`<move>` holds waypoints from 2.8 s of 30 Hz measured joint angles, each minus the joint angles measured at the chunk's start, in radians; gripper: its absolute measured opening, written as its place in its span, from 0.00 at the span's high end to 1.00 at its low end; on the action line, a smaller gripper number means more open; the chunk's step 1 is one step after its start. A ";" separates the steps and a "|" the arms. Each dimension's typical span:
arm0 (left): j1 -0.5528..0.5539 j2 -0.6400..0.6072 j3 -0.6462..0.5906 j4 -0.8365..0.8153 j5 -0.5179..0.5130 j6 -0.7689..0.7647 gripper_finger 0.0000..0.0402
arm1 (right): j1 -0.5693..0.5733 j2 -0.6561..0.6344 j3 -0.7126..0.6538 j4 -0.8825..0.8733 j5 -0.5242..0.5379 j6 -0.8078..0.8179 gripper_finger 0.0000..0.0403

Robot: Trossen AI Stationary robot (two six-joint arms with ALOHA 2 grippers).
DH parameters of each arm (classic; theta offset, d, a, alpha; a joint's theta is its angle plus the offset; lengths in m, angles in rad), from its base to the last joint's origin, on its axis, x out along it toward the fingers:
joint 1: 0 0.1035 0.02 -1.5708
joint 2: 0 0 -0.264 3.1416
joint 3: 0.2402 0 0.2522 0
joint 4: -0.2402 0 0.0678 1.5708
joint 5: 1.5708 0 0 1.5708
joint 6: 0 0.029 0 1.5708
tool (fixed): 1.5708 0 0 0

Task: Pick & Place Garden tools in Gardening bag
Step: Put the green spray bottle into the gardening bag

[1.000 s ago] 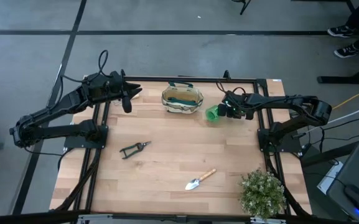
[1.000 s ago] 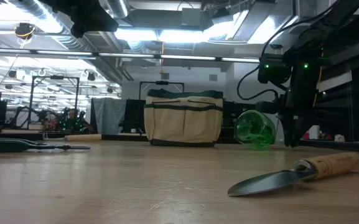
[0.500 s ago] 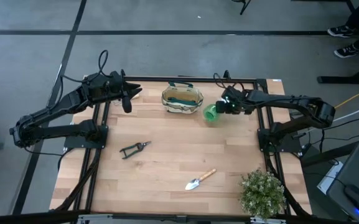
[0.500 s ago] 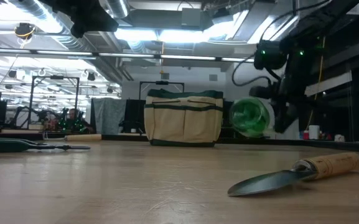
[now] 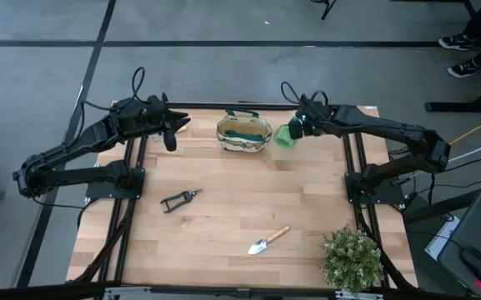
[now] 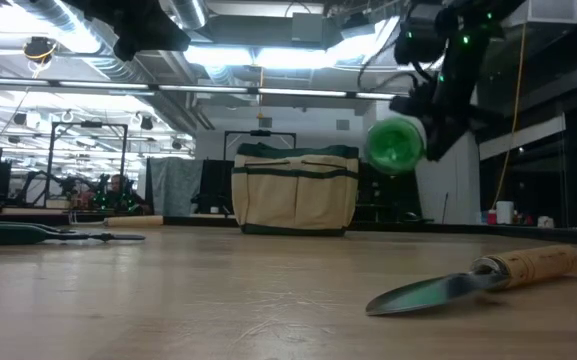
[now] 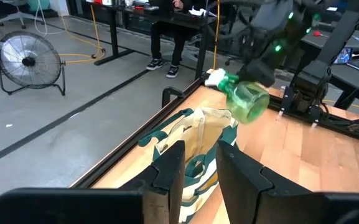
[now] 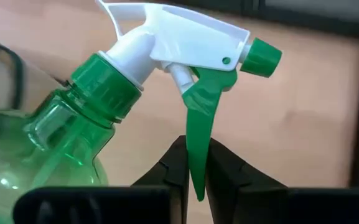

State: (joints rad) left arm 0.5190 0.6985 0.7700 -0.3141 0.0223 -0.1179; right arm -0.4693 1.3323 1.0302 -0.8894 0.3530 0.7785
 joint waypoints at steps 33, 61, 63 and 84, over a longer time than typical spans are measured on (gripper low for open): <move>0.000 0.000 0.000 0.000 0.000 0.000 0.79 | 0.198 0.045 0.224 0.770 0.167 -1.206 0.90; 0.000 0.000 0.000 0.000 0.000 0.000 0.79 | 0.222 0.210 0.224 0.886 0.061 -1.903 0.90; 0.000 0.000 0.000 0.000 0.000 0.000 0.79 | 0.222 0.235 0.224 0.903 0.062 -1.906 0.90; 0.000 0.000 0.000 0.000 0.000 0.000 0.79 | 0.179 0.303 0.223 0.917 0.013 -1.946 0.90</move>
State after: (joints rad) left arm 0.5190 0.6987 0.7700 -0.3141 0.0219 -0.1181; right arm -0.2904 1.6352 1.2533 0.0273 0.3657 -1.1679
